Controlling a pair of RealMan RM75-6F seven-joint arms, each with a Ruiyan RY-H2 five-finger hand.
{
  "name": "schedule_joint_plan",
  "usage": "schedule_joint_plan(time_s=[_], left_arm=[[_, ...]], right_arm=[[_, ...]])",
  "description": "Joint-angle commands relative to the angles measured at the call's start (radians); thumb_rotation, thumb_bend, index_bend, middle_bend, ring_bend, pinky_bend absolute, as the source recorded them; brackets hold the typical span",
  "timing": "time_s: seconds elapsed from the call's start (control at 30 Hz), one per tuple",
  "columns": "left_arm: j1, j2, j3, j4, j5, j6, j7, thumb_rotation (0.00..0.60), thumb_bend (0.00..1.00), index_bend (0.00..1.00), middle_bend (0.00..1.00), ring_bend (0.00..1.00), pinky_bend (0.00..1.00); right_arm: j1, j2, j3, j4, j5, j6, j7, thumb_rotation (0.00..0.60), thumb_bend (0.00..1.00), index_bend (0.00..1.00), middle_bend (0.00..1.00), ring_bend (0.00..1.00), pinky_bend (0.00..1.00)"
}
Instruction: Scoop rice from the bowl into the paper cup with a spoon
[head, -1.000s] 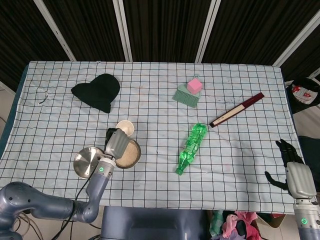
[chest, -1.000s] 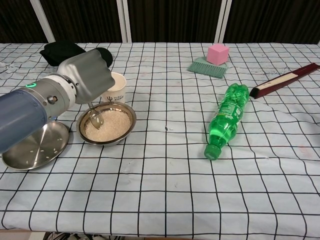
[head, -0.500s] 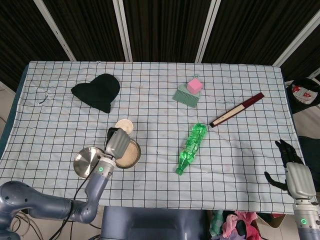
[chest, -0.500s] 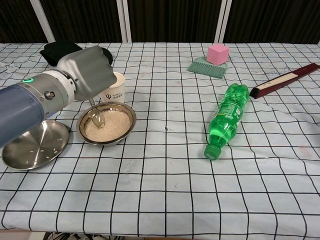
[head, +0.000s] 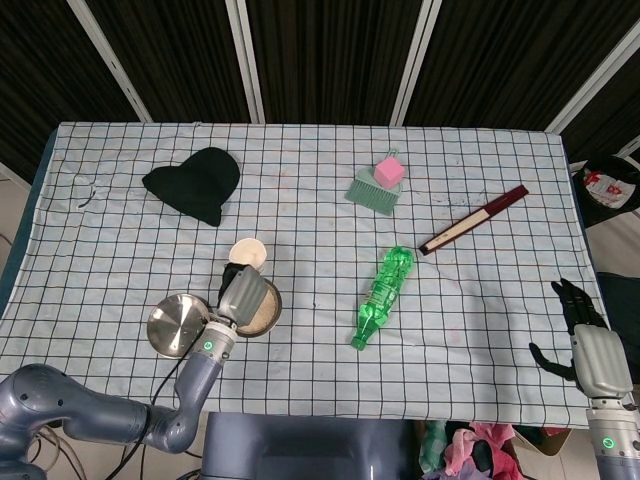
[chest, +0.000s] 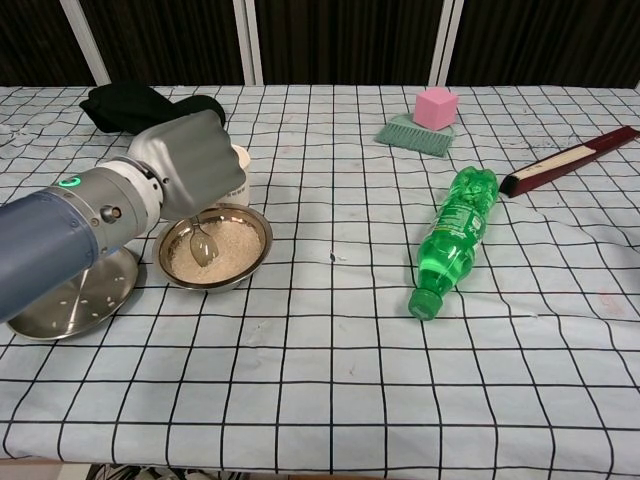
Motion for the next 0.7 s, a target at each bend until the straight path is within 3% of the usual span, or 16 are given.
schedule_joint_plan(time_s=[0.03,0.7], left_arm=[[0.004,-0.006,0.001,0.0,-0.01,0.004,0.012,0.6,0.51,0.78,1.0,1.0,1.0],[0.018,-0.044,-0.012,0.001,-0.067,0.032,0.048,0.6,0.52,0.79,1.0,1.0,1.0]], right_arm=[[0.0,0.0,0.0,0.0,0.0,0.0,0.001,0.6,0.23,0.0,0.0,0.0,0.19],[-0.001,0.0,0.003,0.001,0.0,0.003,0.008,0.6,0.23,0.0,0.0,0.0,0.19]])
